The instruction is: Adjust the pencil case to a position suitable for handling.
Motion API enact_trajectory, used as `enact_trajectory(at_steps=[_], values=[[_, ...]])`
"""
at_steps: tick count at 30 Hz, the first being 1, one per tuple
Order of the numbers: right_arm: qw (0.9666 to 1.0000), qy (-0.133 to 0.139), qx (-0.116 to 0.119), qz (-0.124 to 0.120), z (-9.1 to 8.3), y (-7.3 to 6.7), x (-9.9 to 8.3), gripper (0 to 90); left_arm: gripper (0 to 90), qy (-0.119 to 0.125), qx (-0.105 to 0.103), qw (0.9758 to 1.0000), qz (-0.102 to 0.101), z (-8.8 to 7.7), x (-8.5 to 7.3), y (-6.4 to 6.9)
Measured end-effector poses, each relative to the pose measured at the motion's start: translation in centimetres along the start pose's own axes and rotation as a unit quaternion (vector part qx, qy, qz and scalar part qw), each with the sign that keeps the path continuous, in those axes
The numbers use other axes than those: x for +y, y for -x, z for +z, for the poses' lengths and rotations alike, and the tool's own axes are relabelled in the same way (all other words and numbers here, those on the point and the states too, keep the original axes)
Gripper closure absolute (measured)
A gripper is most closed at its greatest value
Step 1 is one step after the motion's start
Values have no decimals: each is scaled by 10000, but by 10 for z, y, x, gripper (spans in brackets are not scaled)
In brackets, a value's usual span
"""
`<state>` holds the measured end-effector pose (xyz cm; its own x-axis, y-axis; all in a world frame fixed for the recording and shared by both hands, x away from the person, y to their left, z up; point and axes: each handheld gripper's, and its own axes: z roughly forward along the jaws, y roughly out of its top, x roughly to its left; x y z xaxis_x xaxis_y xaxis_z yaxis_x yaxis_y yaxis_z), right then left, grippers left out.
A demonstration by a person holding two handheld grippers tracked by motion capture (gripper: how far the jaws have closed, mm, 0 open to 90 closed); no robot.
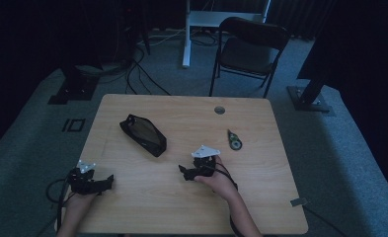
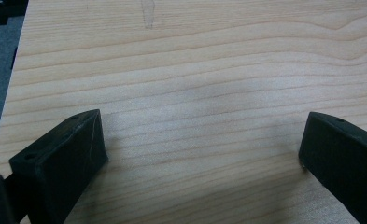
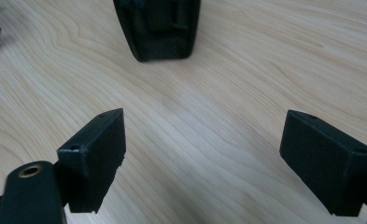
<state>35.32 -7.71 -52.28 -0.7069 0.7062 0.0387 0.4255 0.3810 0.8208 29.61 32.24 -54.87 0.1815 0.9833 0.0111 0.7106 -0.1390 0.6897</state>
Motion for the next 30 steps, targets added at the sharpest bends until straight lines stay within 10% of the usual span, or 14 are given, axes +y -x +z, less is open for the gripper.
enact_trajectory(at_steps=[30], values=[[9988,282,403,-66,37,-17,33,191,7,-4,0,10000,0,0,0,0]])
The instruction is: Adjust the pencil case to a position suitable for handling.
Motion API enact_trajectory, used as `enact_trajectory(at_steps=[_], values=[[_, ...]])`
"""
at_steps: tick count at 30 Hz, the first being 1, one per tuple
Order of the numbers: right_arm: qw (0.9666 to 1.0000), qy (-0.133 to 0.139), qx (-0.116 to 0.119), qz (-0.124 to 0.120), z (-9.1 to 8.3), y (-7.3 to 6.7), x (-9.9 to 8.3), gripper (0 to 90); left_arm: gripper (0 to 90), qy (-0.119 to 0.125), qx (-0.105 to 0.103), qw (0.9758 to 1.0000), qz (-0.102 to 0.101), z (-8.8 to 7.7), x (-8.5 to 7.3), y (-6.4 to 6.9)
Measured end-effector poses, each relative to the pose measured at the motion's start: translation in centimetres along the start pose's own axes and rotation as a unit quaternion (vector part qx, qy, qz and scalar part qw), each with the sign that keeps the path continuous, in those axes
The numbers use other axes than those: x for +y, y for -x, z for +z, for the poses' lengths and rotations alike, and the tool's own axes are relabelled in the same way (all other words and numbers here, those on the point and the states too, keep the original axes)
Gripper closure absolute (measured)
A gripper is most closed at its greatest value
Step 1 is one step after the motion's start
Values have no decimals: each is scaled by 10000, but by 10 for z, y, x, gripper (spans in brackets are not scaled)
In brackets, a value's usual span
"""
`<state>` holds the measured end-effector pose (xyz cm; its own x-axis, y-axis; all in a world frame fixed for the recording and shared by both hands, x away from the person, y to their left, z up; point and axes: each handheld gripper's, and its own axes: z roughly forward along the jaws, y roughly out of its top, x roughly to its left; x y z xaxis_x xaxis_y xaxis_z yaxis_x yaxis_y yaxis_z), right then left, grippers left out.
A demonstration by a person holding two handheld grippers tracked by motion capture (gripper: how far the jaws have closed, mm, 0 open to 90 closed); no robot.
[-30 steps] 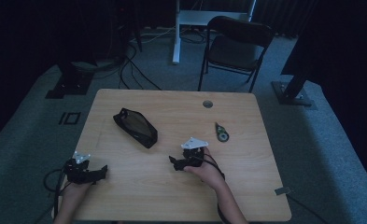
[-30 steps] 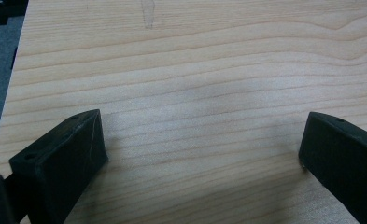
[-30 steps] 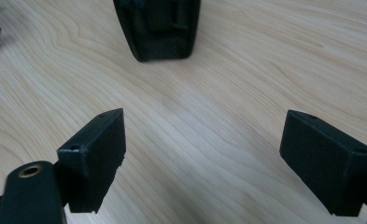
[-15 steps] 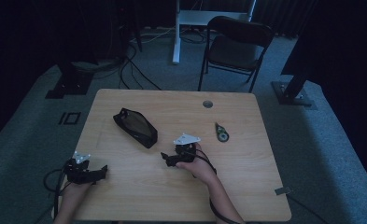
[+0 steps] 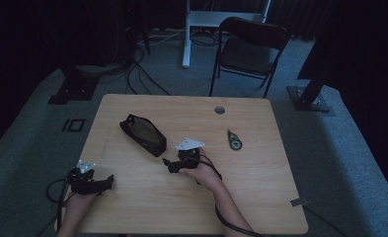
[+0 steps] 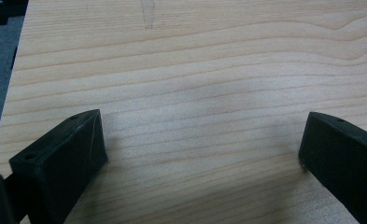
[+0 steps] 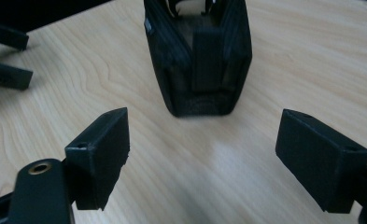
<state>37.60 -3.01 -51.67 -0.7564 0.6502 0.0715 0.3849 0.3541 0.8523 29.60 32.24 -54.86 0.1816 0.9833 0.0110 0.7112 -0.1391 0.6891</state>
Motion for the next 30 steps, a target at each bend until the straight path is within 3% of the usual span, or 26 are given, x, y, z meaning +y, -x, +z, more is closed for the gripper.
enact_trajectory(at_steps=[3,8,11,18,30], values=[[10000,75,-45,-24,4,0,4,232,7,0,-1,10000,0,0,0,0],[9998,23,-138,-110,10,2,10,415,7,1,-1,10000,0,0,0,0],[9999,-49,-96,-14,14,6,11,485,7,1,-1,10000,1,0,0,0],[10000,-25,-56,45,21,6,16,486,7,-1,-1,10000,1,0,0,0],[9997,-189,22,-131,35,4,21,579,7,0,0,10000,2,0,0,0]])
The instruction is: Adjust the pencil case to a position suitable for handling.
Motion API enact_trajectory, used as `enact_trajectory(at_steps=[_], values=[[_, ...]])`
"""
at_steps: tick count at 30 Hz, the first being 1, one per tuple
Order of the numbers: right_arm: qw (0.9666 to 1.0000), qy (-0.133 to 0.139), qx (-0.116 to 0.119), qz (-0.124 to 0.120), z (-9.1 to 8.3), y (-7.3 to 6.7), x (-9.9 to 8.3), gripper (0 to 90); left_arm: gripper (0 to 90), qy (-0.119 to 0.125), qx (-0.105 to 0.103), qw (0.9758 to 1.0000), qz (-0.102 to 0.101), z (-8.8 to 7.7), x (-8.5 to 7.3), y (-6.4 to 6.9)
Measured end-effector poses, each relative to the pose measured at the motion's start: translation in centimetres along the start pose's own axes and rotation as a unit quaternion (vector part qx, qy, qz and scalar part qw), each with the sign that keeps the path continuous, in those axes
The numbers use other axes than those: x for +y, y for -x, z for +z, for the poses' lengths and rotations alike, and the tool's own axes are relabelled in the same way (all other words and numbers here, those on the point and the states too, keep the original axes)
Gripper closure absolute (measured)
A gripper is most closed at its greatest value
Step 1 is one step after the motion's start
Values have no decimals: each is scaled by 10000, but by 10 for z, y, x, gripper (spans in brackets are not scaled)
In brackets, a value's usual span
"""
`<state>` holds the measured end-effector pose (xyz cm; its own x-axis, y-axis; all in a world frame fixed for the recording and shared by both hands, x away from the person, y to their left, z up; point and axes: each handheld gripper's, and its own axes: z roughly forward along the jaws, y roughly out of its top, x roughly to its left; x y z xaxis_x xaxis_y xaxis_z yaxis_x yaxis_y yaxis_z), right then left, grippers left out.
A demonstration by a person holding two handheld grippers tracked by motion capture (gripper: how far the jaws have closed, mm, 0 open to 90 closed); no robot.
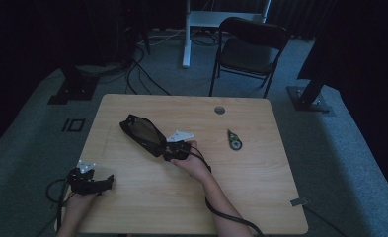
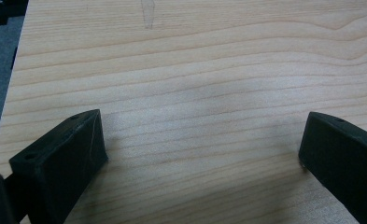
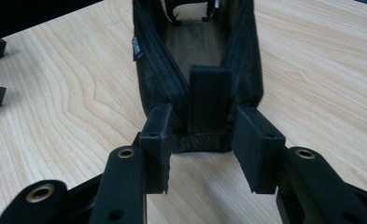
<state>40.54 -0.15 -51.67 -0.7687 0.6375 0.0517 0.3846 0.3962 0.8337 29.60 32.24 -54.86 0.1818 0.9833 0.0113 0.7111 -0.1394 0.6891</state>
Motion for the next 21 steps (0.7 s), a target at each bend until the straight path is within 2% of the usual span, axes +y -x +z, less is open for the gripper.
enact_trajectory(at_steps=[2,4,5,12,21], values=[[9999,-90,-70,-64,3,1,1,608,7,0,6,10000,-9,0,0,0],[9999,-136,-65,22,5,2,0,691,7,1,7,10000,-14,0,0,0],[9998,-174,-82,-20,5,2,0,719,7,3,8,10000,-15,0,0,0],[9998,-111,17,173,2,3,-4,727,7,2,8,10000,-13,0,0,0],[9996,-163,-27,219,-7,9,-11,728,7,1,8,10000,-14,0,0,0]])
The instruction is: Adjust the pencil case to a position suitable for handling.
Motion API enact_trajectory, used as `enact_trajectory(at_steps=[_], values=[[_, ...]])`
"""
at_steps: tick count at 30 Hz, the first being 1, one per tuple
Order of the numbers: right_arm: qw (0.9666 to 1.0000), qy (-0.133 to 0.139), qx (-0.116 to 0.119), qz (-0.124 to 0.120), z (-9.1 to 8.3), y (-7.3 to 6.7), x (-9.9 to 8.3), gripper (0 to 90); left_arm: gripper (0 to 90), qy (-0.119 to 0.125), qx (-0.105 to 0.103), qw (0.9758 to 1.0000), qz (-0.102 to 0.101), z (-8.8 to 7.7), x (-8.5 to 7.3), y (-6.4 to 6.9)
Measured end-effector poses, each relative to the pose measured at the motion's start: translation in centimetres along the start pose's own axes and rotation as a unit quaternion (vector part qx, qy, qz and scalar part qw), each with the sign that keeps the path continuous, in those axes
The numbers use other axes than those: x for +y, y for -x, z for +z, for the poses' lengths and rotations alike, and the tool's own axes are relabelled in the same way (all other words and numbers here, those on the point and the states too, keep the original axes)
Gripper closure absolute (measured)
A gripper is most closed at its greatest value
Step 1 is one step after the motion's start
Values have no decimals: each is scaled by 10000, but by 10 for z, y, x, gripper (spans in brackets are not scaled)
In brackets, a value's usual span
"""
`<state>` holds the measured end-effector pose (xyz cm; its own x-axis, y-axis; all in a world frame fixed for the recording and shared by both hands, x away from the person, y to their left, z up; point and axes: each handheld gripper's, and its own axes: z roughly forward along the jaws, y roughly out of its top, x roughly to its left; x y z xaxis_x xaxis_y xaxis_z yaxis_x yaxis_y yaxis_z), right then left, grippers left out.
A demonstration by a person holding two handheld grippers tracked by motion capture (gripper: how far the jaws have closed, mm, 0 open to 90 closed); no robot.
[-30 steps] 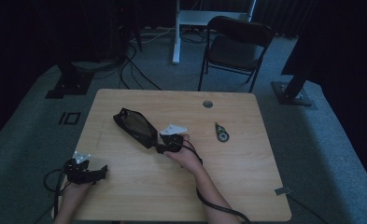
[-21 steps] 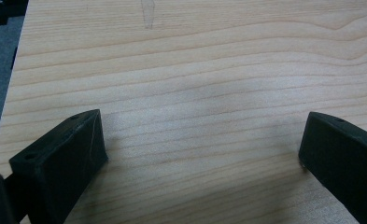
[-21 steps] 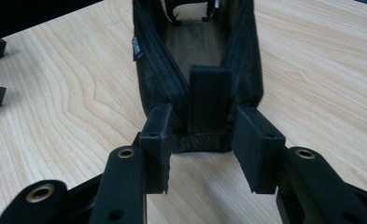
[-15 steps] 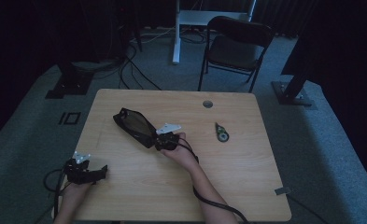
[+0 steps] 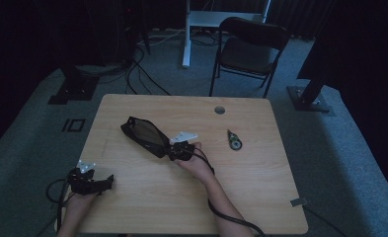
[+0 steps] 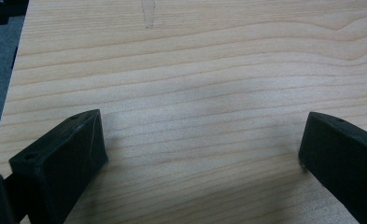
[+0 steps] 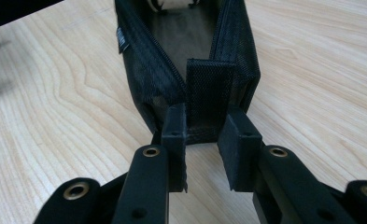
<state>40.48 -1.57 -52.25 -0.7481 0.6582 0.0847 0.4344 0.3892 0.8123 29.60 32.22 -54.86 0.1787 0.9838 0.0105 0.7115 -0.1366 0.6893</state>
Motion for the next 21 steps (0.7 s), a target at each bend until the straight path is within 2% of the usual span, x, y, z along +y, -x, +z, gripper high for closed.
enact_trajectory(at_steps=[5,10,14,21], values=[[10000,-22,-58,-14,-6,3,-4,729,7,2,0,10000,-1,0,0,0],[9999,9,-90,100,-14,7,-10,730,7,2,0,10000,-1,0,0,0],[9999,-4,-131,70,-19,9,-13,730,7,2,1,10000,0,0,0,0],[9994,44,-257,212,-34,19,-24,729,7,3,1,10000,0,0,0,0]])
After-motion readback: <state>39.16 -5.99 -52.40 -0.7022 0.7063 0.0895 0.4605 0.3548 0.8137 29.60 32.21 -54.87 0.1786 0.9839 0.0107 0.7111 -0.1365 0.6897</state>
